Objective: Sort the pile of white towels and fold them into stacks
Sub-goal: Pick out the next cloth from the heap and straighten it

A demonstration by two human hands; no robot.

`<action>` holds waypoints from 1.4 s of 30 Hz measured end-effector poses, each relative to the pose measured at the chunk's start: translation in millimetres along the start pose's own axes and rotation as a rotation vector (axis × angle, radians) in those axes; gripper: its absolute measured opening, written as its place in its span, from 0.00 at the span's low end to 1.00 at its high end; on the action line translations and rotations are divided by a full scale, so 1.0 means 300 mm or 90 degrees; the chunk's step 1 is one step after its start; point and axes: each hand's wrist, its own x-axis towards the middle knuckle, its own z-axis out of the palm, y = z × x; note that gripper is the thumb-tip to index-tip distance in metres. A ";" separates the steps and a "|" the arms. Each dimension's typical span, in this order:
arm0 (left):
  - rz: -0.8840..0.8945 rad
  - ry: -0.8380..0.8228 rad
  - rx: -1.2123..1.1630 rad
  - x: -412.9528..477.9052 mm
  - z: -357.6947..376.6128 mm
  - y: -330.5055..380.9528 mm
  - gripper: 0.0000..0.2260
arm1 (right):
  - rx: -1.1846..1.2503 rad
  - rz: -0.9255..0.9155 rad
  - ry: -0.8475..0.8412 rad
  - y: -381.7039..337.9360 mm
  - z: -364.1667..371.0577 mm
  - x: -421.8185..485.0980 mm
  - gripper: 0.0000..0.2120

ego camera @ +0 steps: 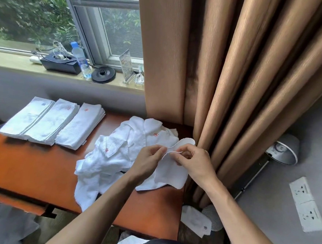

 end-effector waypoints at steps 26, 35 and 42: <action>0.096 -0.144 0.045 -0.030 0.017 -0.010 0.14 | -0.043 -0.056 0.072 0.048 -0.005 0.005 0.12; 0.146 -0.020 0.157 -0.023 0.009 -0.002 0.10 | -0.113 -0.086 0.013 0.056 -0.022 -0.002 0.15; 0.161 0.055 0.206 0.019 -0.063 0.008 0.14 | -0.333 -0.138 0.005 0.085 -0.113 0.023 0.09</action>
